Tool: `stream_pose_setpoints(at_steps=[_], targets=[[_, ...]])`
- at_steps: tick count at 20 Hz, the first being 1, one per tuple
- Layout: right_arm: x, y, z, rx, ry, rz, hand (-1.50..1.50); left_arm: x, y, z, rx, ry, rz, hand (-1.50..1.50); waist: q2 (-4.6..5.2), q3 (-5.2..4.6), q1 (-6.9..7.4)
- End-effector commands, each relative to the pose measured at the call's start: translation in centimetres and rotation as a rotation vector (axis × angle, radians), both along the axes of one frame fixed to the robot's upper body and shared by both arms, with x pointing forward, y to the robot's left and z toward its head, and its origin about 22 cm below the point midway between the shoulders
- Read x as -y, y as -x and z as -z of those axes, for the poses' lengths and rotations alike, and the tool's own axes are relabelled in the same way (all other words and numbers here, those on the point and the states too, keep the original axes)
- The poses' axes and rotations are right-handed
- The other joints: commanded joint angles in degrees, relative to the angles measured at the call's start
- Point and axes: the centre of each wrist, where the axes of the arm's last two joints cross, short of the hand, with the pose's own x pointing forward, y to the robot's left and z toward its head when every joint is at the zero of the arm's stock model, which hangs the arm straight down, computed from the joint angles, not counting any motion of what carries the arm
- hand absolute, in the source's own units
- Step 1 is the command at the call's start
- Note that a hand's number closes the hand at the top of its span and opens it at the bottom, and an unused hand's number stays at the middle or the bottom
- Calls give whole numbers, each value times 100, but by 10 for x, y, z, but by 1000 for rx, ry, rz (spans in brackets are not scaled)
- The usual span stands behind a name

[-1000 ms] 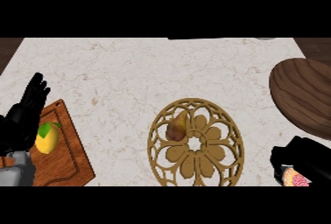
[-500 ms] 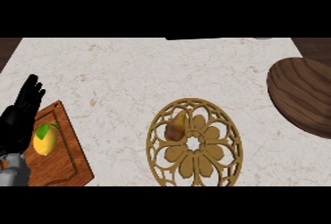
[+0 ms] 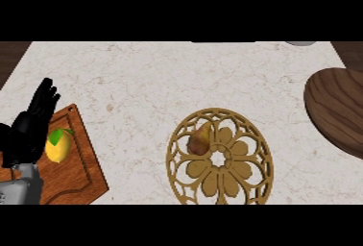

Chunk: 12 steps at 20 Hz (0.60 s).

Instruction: Pick the cupcake from the placemat and place it in the bowl

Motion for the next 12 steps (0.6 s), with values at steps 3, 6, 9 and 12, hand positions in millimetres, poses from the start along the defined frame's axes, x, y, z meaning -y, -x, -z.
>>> stream_pose_setpoints(at_steps=[3,6,9,12], targets=[[19,-46,8,-46,-77,30,150,6,1,7,3,-24,41,0,38,6,182],[-5,-75,37,-83,-56,19,150,2,0,6,3,0,37,0,40,5,220],[10,-91,48,-59,-87,11,150,5,-20,-11,-11,-9,27,0,29,7,142],[13,-115,67,-91,-73,7,150,7,-14,1,8,-7,48,0,52,11,225]])
